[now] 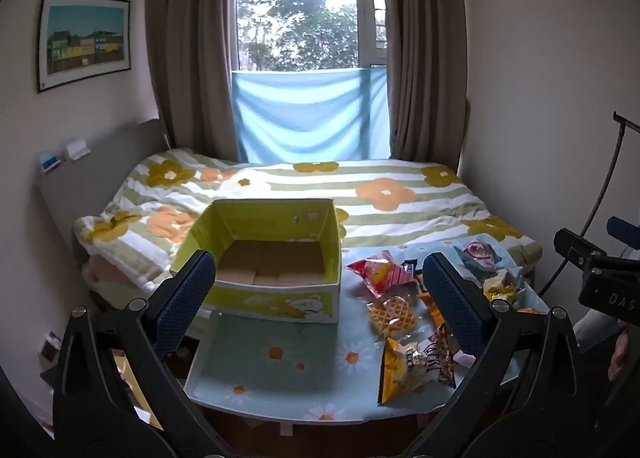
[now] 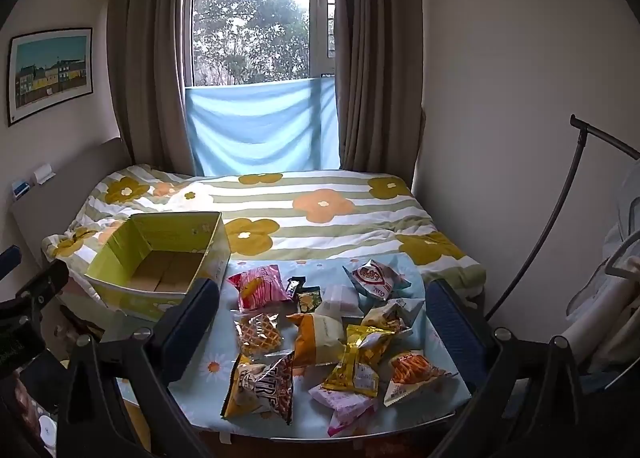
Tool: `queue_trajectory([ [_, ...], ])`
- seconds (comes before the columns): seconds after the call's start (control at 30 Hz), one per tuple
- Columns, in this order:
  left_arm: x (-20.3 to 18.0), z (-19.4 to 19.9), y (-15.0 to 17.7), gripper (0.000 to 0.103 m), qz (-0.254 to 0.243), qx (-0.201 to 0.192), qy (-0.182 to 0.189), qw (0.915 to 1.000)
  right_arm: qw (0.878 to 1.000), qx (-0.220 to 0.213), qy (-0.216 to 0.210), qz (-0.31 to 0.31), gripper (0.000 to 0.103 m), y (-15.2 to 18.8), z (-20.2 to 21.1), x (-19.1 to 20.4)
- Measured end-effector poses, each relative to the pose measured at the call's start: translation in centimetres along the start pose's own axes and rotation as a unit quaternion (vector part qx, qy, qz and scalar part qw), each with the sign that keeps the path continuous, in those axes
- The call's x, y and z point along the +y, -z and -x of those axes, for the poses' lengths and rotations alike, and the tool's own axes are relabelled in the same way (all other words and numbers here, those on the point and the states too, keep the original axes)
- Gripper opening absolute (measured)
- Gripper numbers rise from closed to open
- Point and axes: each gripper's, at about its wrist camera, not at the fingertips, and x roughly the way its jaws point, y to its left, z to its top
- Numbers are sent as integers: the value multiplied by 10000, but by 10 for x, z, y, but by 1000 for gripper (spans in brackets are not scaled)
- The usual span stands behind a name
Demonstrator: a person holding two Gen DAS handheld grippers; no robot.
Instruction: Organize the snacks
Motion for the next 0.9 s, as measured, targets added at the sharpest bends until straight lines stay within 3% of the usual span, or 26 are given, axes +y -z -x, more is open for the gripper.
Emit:
queue_trajectory([
  [0.9, 3, -22, -13, 103, 105, 128, -25, 9999, 9999, 132, -54, -44, 103, -5, -20, 1],
])
